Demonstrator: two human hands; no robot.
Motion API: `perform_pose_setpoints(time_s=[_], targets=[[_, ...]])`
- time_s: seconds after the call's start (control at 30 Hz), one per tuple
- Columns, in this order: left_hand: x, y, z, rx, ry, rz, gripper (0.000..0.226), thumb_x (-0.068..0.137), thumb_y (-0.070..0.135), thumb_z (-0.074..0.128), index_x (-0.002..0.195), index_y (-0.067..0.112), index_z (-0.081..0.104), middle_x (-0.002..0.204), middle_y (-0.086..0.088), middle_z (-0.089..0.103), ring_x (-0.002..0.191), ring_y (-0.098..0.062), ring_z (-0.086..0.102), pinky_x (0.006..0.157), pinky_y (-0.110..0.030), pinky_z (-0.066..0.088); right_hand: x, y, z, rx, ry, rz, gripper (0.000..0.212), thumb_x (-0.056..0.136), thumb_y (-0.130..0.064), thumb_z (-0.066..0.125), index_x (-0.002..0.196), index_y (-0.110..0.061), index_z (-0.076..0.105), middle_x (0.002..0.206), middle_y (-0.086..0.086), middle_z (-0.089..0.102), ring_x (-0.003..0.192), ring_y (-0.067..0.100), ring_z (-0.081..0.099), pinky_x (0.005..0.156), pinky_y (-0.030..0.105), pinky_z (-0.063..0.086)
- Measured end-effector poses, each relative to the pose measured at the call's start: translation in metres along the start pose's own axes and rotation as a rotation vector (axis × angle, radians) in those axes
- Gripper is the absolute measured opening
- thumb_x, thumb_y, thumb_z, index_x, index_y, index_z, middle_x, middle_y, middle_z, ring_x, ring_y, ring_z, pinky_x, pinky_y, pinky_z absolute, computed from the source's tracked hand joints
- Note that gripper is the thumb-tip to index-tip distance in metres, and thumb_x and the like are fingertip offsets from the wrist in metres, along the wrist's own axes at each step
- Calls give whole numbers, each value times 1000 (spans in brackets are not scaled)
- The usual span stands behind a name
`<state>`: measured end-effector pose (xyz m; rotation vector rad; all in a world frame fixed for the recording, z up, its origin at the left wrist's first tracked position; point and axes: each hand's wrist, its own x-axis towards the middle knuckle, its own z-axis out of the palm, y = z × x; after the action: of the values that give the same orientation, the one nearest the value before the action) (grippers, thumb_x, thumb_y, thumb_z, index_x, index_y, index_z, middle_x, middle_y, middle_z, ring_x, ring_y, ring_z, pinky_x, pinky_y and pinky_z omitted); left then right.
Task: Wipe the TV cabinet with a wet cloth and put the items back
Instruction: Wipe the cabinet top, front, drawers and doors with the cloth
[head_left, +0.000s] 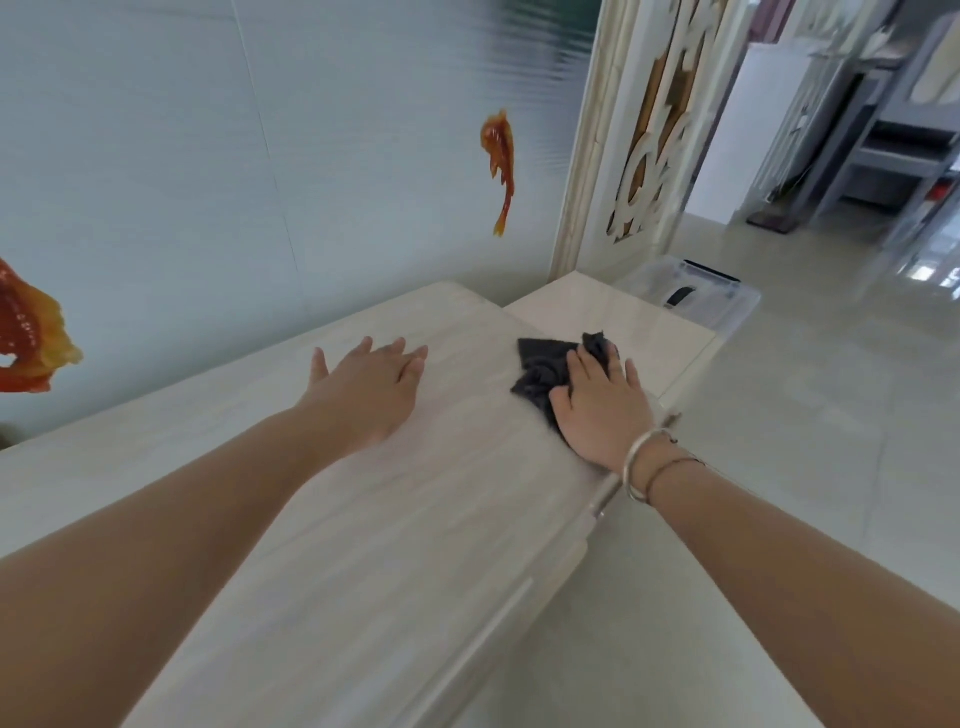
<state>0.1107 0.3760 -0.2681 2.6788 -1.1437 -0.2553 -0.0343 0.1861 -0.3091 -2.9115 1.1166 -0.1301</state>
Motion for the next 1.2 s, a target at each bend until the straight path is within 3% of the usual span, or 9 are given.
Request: perform_pose_setpoints(time_s=[0.1,0.2,0.33,0.6,0.77,0.93,1.03,1.1,1.2], targets=[[5,-11,-5,25,20,-80,48,100,43,9,147,40,21,158,15,13,147,-14,4,116,-52,-7,12,-4,2,-31,24,-10,64,97,-40,16,151,-7,16,159,5,14,147,29,-1,119,39,-1],[7,-19,-2,8,-1,-207,48,100,44,9,147,40,21,158,15,12,148,-14,4,116,-56,-4,-24,-7,2,2,64,-295,82,82,-46,-4,151,-7,17,159,5,16,147,29,-1,119,37,1],[26,-10,-3,-54,33,-332,49,101,43,11,148,35,21,158,15,11,147,-15,4,113,-63,-1,-47,0,-6,63,-9,-553,84,78,-47,-6,152,-11,12,160,0,7,147,25,-10,117,31,-5],[39,-59,-18,65,68,-599,48,101,33,20,140,10,37,151,-7,32,142,-27,25,114,-59,1,25,-58,4,48,4,-677,87,75,-45,-11,152,-10,10,161,0,6,147,25,-9,119,34,0],[32,-107,-30,-38,98,-683,47,102,32,24,130,5,50,142,-16,45,133,-35,38,115,-51,17,76,-105,11,28,-38,-651,61,99,-38,18,152,-10,10,161,-1,5,147,24,-9,120,36,1],[39,-130,-47,-261,66,-610,40,102,23,34,121,0,60,132,-19,54,124,-34,48,103,-36,35,117,-146,14,3,-58,-522,61,98,-39,17,152,-11,11,161,-1,6,147,26,-9,120,36,1],[41,-144,-53,-383,19,-584,37,101,21,37,113,0,65,123,-16,61,117,-32,53,99,-37,40,71,-148,15,57,86,-650,69,91,-39,10,150,-5,23,158,6,20,147,30,2,119,37,7],[42,-152,-55,-430,-16,-574,38,100,20,36,97,4,71,105,-12,67,100,-28,59,85,-30,44,25,-163,16,146,158,-786,74,85,-39,11,145,-4,35,153,7,33,145,32,13,117,38,13],[49,-159,-57,-491,-49,-594,37,98,16,39,73,8,64,59,-2,60,57,-18,50,53,-20,36,29,-206,16,170,63,-816,68,90,-39,12,150,-9,24,158,1,21,147,26,2,119,35,6]])
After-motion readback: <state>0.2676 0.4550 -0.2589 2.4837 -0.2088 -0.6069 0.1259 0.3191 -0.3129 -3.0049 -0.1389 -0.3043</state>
